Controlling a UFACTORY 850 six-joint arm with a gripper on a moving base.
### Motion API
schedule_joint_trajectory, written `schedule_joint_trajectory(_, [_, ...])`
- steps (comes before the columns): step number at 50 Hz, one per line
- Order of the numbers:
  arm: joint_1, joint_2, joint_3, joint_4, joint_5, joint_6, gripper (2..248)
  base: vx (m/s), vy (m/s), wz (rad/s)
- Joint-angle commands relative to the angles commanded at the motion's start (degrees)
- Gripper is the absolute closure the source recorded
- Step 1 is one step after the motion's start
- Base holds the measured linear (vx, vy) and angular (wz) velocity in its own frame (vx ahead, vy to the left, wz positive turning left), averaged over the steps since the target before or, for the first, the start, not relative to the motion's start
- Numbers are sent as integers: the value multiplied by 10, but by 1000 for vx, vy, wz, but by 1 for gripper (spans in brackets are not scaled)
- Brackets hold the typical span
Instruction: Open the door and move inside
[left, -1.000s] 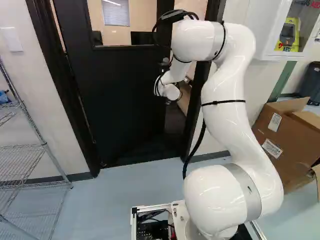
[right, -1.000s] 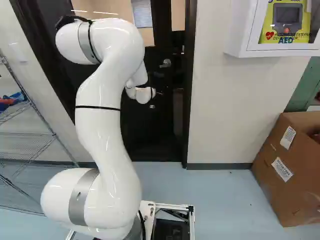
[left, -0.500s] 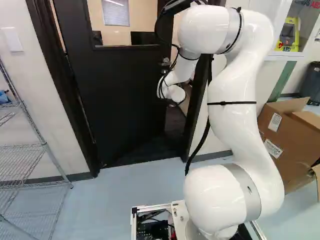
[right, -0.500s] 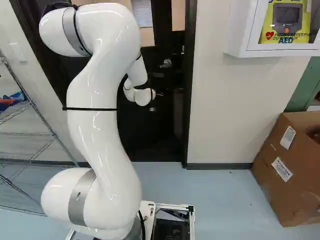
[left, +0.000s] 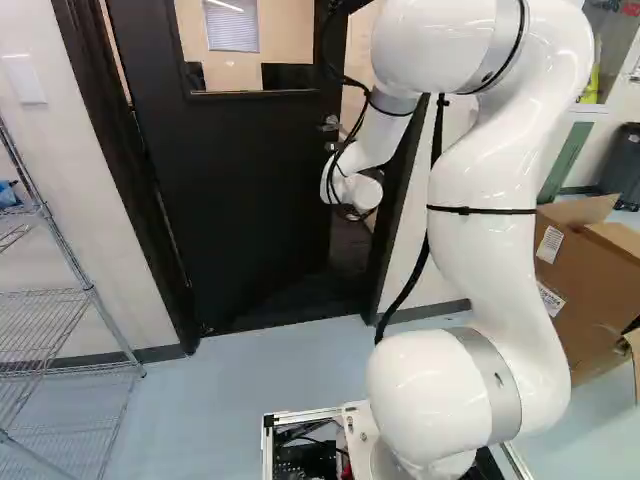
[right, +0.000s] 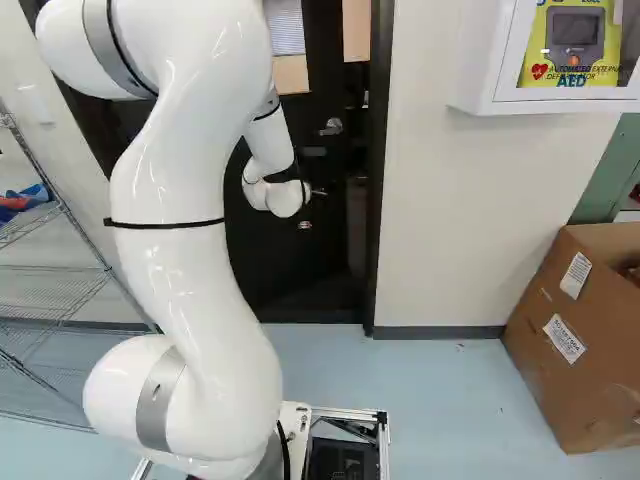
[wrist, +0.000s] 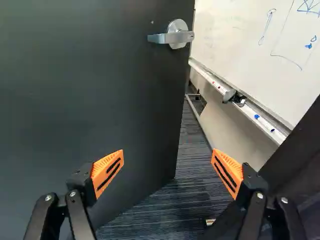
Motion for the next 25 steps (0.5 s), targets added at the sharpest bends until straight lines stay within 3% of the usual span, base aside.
schedule_joint_trajectory(11, [-5, 28, 35, -27, 3, 0, 3, 0, 0, 0])
schedule_joint_trajectory(25, [-10, 65, 80, -31, 4, 0, 3, 0, 0, 0])
